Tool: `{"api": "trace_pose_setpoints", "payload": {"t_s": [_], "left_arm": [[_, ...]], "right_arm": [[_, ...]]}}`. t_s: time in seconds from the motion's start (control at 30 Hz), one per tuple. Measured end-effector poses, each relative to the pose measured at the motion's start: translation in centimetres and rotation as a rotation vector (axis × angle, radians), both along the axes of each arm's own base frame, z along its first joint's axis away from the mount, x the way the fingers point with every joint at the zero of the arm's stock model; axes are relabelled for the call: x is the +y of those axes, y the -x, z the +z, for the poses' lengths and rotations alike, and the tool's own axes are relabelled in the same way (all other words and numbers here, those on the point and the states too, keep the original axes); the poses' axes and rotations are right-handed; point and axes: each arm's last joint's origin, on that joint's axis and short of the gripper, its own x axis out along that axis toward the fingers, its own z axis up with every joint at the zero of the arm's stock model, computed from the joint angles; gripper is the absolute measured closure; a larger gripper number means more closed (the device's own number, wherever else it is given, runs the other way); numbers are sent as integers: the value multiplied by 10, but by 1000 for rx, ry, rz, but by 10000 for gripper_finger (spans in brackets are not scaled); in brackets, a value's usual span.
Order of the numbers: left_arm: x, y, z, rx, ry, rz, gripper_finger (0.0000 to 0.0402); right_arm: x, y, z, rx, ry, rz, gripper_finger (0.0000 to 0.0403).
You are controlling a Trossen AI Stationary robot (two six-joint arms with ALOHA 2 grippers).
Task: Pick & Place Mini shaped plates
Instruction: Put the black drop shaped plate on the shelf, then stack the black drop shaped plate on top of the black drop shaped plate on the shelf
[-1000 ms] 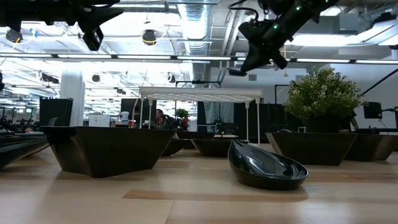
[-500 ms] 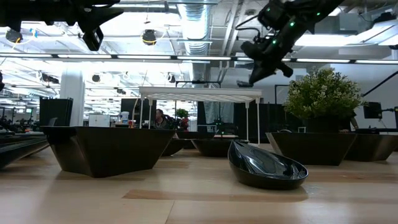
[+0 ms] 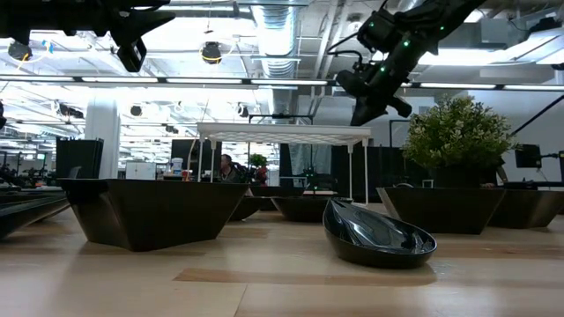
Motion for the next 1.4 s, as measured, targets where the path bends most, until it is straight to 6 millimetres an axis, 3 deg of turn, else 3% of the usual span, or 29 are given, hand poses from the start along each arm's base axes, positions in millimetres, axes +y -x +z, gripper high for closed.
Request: {"api": "trace_pose_setpoints", "payload": {"t_s": [0.3, 0.73, 0.9, 1.2, 1.4], "left_arm": [[0, 0, 0, 2, 0, 0, 305], [0, 0, 0, 2, 0, 0, 305], [0, 0, 0, 2, 0, 0, 305], [0, 0, -1, 6, -4, 0, 305], [0, 0, -1, 10, -6, 13, 305]], "right_arm": [[0, 0, 0, -3, -3, -3, 400], [0, 0, 0, -5, -4, -4, 366], [6, 4, 11, -42, 21, 5, 360], [50, 17, 56, -194, 114, 119, 375], [93, 18, 71, -261, 106, 264, 387]]}}
